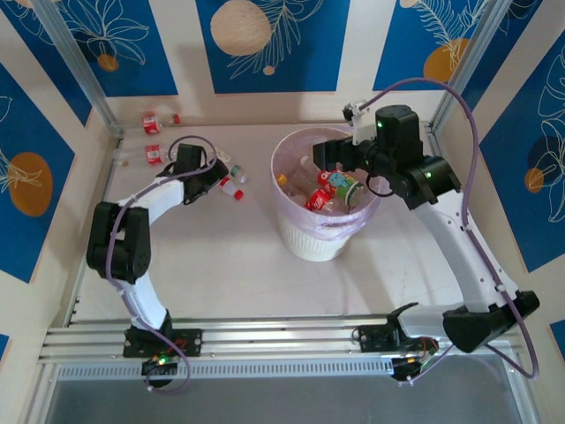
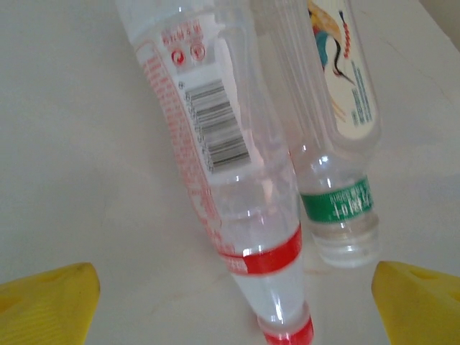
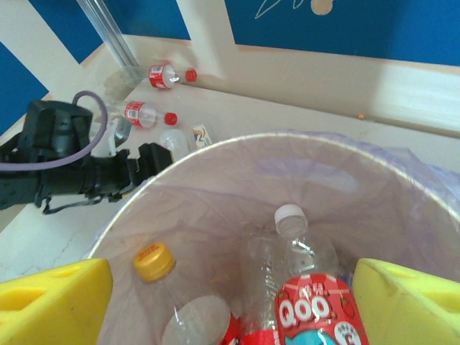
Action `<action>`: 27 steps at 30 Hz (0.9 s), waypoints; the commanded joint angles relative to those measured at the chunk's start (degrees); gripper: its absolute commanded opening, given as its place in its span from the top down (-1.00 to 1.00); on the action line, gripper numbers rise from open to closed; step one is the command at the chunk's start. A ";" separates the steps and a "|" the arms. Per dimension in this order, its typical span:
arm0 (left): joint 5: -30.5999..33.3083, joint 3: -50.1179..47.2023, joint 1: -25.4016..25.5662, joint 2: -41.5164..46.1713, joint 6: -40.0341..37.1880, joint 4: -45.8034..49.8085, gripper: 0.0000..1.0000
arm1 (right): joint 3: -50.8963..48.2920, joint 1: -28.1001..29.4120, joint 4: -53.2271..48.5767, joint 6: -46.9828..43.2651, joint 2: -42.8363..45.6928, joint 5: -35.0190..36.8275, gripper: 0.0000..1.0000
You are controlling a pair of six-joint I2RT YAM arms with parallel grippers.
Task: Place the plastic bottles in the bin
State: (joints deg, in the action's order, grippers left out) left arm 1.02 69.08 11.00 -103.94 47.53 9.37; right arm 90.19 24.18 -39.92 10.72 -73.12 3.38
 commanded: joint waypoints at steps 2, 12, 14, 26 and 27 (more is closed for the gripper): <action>2.76 4.66 0.12 -4.62 0.94 3.46 -0.92 | -4.37 -1.02 -0.42 2.28 1.75 -0.21 -0.75; 4.27 9.10 0.99 -11.15 0.11 7.06 -0.84 | -6.52 -1.77 -0.44 3.06 4.30 -0.11 -0.75; 5.18 8.66 0.94 -11.45 0.11 7.27 -0.81 | -6.69 -1.83 -0.33 3.13 4.39 -0.11 -0.75; 5.51 -5.50 0.95 -4.21 3.96 1.07 -0.68 | -7.94 -2.23 -0.08 2.94 5.04 0.23 -0.75; 5.39 -6.94 0.97 -3.59 4.28 0.07 -0.68 | -8.08 -2.30 0.14 2.99 5.09 0.17 -0.75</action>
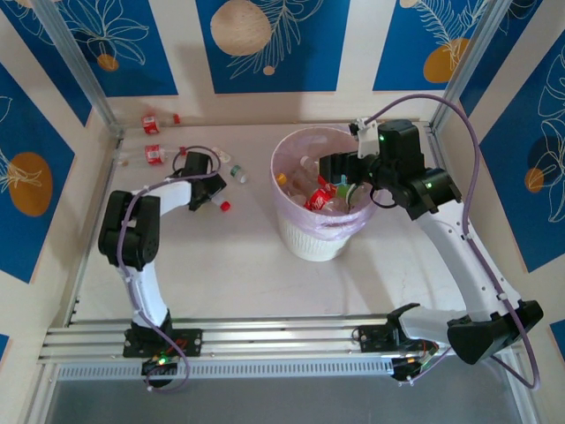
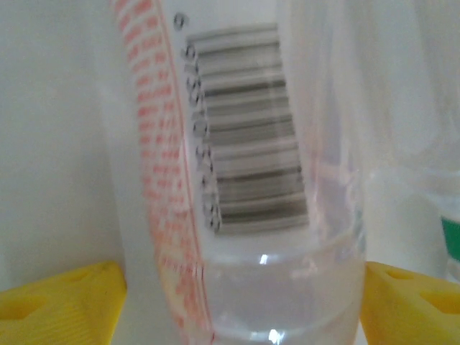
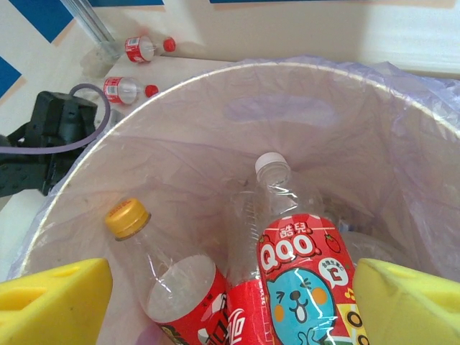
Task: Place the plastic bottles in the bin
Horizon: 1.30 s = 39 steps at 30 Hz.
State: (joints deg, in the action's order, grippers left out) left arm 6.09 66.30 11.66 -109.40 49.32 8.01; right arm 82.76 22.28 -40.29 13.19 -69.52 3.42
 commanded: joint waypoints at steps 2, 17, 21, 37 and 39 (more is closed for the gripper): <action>0.50 -5.37 0.29 2.72 2.92 1.66 -0.66 | -0.76 -0.49 0.82 0.67 1.40 -0.23 -0.74; -0.74 -13.26 0.37 7.96 5.76 -2.00 0.04 | -0.89 -0.40 0.58 1.22 1.92 -0.60 -0.73; 0.01 -13.17 0.23 9.63 5.02 -0.75 0.15 | -1.19 -0.39 0.57 1.60 2.02 -0.34 -0.73; -14.95 -11.20 0.31 23.89 -17.19 4.47 0.18 | 3.01 3.61 -3.53 2.28 1.25 3.73 -0.72; -21.34 -12.08 0.31 27.19 -19.62 3.82 0.21 | 4.37 5.73 -2.58 2.84 0.48 3.58 -0.72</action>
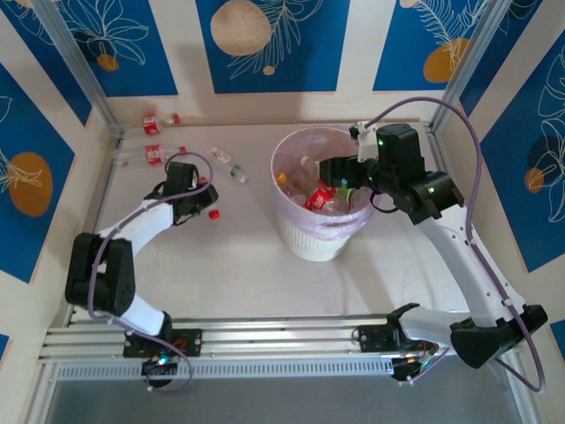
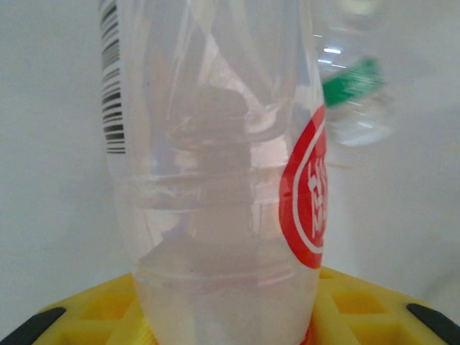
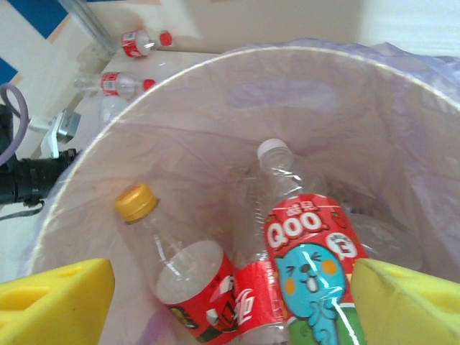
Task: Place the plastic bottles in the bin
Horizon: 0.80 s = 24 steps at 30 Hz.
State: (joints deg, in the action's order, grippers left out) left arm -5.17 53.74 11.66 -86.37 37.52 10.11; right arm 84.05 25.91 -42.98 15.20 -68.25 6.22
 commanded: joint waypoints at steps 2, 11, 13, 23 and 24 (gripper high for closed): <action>-14.97 -0.73 0.35 7.50 -9.46 0.31 0.34 | 4.69 4.63 1.22 1.39 -1.97 0.39 -0.72; -26.59 -4.62 0.94 16.29 -16.78 -3.83 1.00 | 17.11 17.62 5.30 2.96 -15.83 -1.74 -0.73; -27.82 -5.65 0.93 16.73 -16.41 -5.50 1.00 | 20.75 19.28 5.01 3.80 -19.89 -1.90 -0.73; -28.36 -10.44 0.90 20.64 -13.54 -15.94 0.95 | 40.31 20.41 1.50 6.82 -39.96 -2.92 -0.74; -28.27 -10.89 0.91 21.48 -13.48 -16.83 0.96 | 42.48 20.30 0.74 7.01 -41.85 -2.10 -0.74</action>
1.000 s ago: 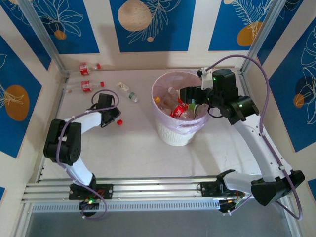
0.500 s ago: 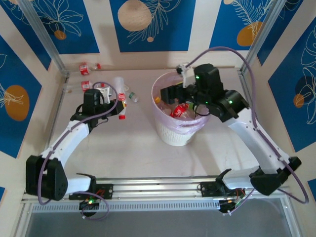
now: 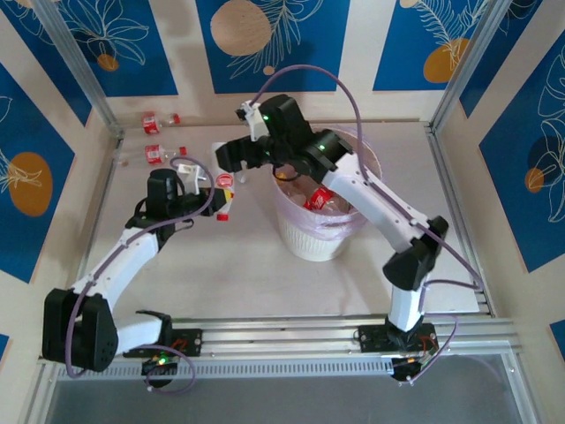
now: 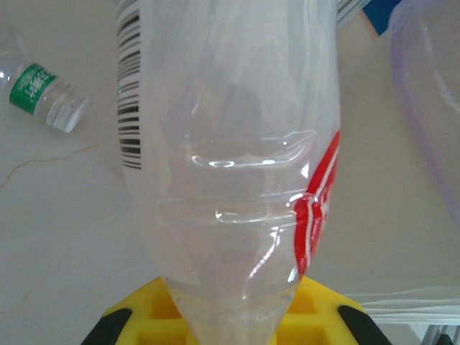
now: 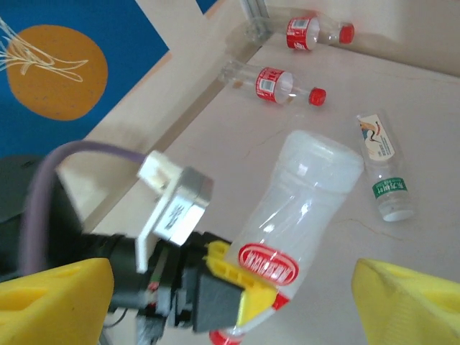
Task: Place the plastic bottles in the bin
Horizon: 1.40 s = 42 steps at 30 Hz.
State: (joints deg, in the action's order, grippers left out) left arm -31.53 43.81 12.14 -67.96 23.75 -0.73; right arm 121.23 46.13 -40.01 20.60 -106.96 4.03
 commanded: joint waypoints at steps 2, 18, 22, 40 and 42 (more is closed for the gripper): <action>-1.74 -1.76 0.44 4.39 0.66 -7.37 0.95 | 8.59 -0.35 -3.02 2.36 -6.25 0.58 -0.74; -2.45 -1.88 0.43 5.55 1.30 -9.91 0.84 | 22.63 -0.69 -7.20 4.94 -19.91 -1.31 -0.24; -2.35 -1.89 0.43 5.36 1.15 -9.91 0.45 | 22.11 -0.78 -6.32 4.54 -19.45 -1.22 0.04; -8.13 -4.51 0.42 8.20 -1.51 -8.20 -1.00 | 26.57 -2.48 -1.77 -1.34 -10.38 1.31 0.12; -8.48 -4.96 0.40 7.62 -1.38 -8.79 -1.00 | 25.76 -2.54 -0.85 -2.76 -7.50 3.03 0.11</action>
State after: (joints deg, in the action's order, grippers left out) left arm -37.30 39.72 12.29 -60.38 23.59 -8.56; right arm 145.18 43.70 -44.10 21.02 -121.45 4.67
